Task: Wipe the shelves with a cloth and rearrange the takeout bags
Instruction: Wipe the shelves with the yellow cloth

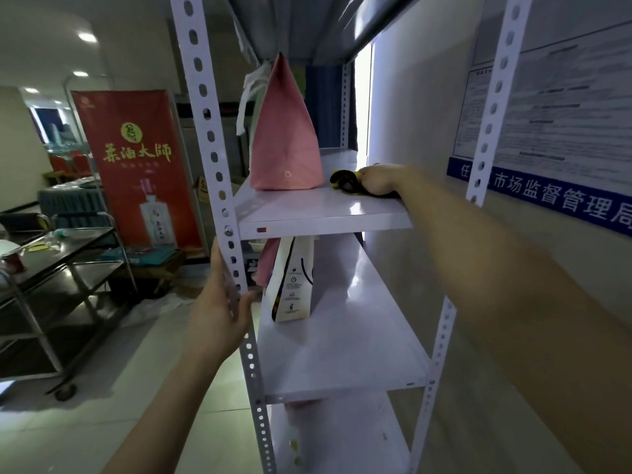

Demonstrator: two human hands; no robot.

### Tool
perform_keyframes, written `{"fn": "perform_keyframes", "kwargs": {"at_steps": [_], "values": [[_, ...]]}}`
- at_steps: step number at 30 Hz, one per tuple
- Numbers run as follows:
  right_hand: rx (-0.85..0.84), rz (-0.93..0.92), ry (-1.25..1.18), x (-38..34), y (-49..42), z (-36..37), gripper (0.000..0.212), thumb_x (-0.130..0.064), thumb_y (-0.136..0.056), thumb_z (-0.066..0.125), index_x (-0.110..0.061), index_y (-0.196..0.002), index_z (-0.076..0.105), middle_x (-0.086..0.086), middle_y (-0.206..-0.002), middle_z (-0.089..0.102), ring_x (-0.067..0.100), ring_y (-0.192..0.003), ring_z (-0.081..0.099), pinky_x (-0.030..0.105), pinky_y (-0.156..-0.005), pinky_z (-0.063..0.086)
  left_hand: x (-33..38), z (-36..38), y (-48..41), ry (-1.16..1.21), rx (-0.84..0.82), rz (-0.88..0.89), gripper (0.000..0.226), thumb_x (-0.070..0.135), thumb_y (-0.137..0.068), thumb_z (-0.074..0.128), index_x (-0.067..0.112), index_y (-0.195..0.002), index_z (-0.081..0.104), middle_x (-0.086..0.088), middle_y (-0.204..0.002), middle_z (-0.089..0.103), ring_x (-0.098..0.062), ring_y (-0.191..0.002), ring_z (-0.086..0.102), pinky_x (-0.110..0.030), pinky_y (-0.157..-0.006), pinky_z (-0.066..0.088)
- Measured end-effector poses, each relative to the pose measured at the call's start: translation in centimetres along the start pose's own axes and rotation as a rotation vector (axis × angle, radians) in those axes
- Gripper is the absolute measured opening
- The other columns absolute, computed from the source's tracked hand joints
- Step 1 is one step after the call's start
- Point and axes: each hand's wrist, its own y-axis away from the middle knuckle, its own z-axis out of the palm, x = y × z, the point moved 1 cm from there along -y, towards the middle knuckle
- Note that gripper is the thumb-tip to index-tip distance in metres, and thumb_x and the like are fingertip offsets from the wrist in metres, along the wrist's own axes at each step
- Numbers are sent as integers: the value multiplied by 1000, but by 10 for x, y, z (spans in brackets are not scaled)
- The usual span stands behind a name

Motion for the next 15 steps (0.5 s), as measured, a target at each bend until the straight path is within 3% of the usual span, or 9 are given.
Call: {"fn": "perform_keyframes", "kwargs": {"at_steps": [1,2,4,7,12,15], "values": [[-7,0,-3,2,-14,2,50,-47,-108,35,-22,-148,54,11,-149,53,34,-126,56,51,-113,44,-1,1,1,-11,4,-8,109,32,-94,69,52,-168,-9,3,-144,68,9,-86,69,-14,-65,56],[-12,1,-7,5,-26,3,52,-47,-107,36,-22,-149,52,11,-152,52,34,-128,55,52,-113,44,-2,2,3,-33,11,-22,111,28,-95,71,51,-168,-9,0,-144,68,11,-86,66,-14,-65,55],[-28,-11,5,8,-44,5,53,-47,-107,37,-21,-152,50,10,-152,51,34,-129,55,52,-113,44,-1,1,7,-73,28,-54,113,27,-96,73,52,-168,-10,-4,-139,70,10,-87,61,-26,-66,58],[-70,-53,39,10,-60,5,52,-46,-106,37,-20,-149,51,6,-141,56,32,-122,57,51,-111,45,7,-1,11,-96,40,-63,112,27,-98,72,51,-168,-12,2,-131,71,12,-87,60,-33,-74,60],[-75,-93,20,16,-61,3,53,-54,-100,43,-20,-138,59,10,-135,59,31,-117,60,49,-109,49,15,-4,14,-169,-7,-63,108,30,-105,66,43,-168,-20,-9,-139,69,-19,-94,74,-45,-83,64],[-92,-121,25,14,-39,-2,47,-48,-101,44,-16,-131,60,12,-124,60,32,-110,62,50,-105,51,17,-5,12,-198,-29,-73,110,28,-106,67,41,-167,-24,-15,-151,61,-15,-93,70,-45,-79,64]]}}
